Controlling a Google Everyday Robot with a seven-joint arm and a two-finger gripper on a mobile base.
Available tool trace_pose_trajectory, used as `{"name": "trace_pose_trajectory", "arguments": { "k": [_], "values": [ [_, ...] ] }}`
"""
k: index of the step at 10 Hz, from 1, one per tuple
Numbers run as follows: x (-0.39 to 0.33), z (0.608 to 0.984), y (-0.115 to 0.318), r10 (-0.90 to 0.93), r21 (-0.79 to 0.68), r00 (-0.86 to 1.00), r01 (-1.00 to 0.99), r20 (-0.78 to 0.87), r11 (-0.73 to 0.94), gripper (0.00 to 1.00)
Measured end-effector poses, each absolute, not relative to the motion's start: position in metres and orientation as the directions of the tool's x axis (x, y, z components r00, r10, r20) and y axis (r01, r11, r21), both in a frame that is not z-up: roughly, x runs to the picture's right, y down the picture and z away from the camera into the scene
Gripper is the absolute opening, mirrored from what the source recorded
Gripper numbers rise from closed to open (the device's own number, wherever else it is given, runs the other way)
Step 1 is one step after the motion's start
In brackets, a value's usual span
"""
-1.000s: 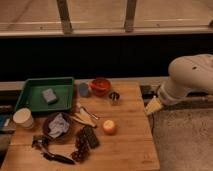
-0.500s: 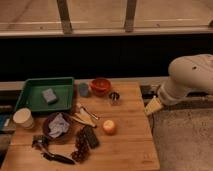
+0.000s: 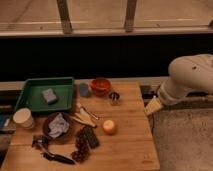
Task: Place apple in paper cup
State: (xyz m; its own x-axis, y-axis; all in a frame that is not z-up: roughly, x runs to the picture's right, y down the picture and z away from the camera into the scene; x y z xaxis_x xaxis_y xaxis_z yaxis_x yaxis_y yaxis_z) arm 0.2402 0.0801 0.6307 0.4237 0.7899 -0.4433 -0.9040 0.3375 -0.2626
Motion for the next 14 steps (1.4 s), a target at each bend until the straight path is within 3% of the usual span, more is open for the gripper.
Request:
{"name": "trace_pose_trajectory", "arguments": {
  "k": [10, 14],
  "values": [
    [0.234, 0.633, 0.068, 0.778, -0.291, 0.459, -0.885, -0.429, 0.363, 0.80],
    [0.153, 0.677, 0.073, 0.709, -0.390, 0.558, -0.824, -0.431, 0.411, 0.80]
  ]
}}
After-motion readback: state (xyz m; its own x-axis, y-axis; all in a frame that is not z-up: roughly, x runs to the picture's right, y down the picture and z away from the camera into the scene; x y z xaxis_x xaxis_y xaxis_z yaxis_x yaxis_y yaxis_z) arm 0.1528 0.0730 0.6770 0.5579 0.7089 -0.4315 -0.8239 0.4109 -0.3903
